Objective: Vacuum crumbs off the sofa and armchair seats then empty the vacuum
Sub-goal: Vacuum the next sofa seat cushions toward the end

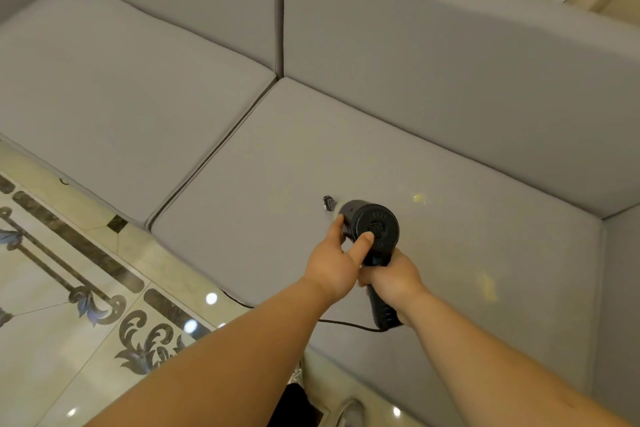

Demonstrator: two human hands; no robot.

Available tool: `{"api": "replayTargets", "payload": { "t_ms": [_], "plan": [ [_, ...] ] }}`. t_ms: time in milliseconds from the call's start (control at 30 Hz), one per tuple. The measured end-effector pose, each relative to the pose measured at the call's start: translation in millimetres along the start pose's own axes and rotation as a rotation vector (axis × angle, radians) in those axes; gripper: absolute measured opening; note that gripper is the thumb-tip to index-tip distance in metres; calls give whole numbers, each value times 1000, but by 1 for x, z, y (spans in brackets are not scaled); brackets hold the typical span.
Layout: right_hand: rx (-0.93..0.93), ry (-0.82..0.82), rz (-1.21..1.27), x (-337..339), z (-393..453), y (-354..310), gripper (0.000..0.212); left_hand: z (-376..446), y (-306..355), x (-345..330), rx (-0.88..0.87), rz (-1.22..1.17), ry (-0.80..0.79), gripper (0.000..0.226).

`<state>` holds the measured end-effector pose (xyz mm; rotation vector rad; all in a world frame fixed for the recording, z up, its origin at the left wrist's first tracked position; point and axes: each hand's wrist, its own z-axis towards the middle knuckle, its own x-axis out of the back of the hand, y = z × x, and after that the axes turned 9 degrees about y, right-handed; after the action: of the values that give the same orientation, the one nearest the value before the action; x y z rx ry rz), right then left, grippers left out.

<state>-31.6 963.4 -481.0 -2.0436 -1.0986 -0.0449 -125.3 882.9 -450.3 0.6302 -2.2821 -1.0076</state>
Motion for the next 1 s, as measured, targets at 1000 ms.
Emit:
{"api": "replayTargets", "payload": {
  "t_ms": [1000],
  "plan": [
    [-125, -40, -60, 7, -20, 55, 33, -31, -43, -25, 79, 47, -82, 76]
  ]
}}
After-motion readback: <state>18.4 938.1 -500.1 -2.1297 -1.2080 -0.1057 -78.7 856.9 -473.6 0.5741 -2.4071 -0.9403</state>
